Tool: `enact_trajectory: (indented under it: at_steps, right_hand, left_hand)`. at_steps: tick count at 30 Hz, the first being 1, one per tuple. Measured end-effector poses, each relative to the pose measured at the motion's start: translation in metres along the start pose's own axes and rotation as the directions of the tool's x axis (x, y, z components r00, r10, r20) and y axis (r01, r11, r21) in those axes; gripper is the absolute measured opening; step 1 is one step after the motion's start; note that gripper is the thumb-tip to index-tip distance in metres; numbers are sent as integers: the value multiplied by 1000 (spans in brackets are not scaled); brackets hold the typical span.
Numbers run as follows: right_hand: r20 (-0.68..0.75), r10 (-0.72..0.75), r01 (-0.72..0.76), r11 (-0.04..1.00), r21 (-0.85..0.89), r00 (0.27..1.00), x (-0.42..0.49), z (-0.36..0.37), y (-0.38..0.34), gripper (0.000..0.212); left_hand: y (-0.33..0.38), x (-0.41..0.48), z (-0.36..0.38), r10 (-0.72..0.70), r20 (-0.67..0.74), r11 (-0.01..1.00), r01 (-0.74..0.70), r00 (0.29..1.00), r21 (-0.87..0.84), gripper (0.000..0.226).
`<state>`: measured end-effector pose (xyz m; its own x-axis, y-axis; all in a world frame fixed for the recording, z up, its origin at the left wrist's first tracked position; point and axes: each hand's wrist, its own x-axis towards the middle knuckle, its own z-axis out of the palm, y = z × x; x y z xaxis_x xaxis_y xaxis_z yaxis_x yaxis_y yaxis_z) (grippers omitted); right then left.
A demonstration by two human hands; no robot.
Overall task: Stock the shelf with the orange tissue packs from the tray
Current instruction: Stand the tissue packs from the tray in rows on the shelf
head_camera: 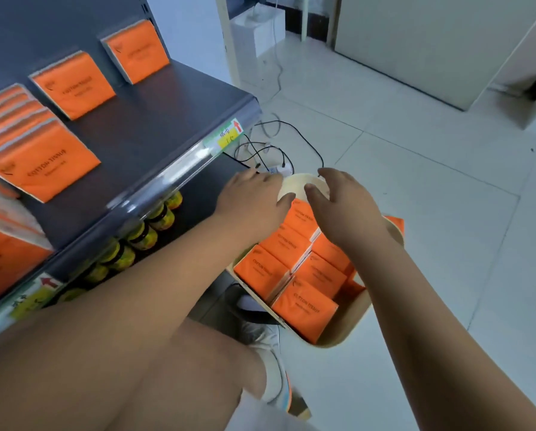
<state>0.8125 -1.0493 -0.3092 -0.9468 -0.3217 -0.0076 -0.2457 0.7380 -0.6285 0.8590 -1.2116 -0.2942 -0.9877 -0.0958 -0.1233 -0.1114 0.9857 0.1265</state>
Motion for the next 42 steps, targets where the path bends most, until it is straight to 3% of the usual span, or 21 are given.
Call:
enact_trajectory:
  at_steps: [7,12,19,24,32,36,42]
  right_hand:
    - [149,136,-121,987,-101,980,-11,28,47,52]
    - [282,224,-196,973,-124,933,-17,61,70,45]
    - [504,225,-140,969,-201,834,-33,98,93,42]
    - [608,280,-146,954,-261,743,-40,112,103,37]
    - [657,229,-138,972,-188,718,-43,107,104,14]
    - [697,193,-95,980,-177,690,-42,100,107,38]
    - [727,192,-208,976,-70,659,-41,99,116,52]
  left_hand:
    - [-5,17,71,-6,295,1000,6,955,1,41]
    - [-12,34,110,-54,465,990,109,884,-91,37]
    - [-16,55,150,-94,495,939,242,864,-245,24]
    - [-23,67,159,-197,473,919,330,859,-217,17]
    - [-34,77,174,-244,424,932,332,872,-146,16]
    - [-41,75,186,-168,404,962,238,899,-130,23]
    - [-45,79,183,-169,436,885,331,884,-327,48]
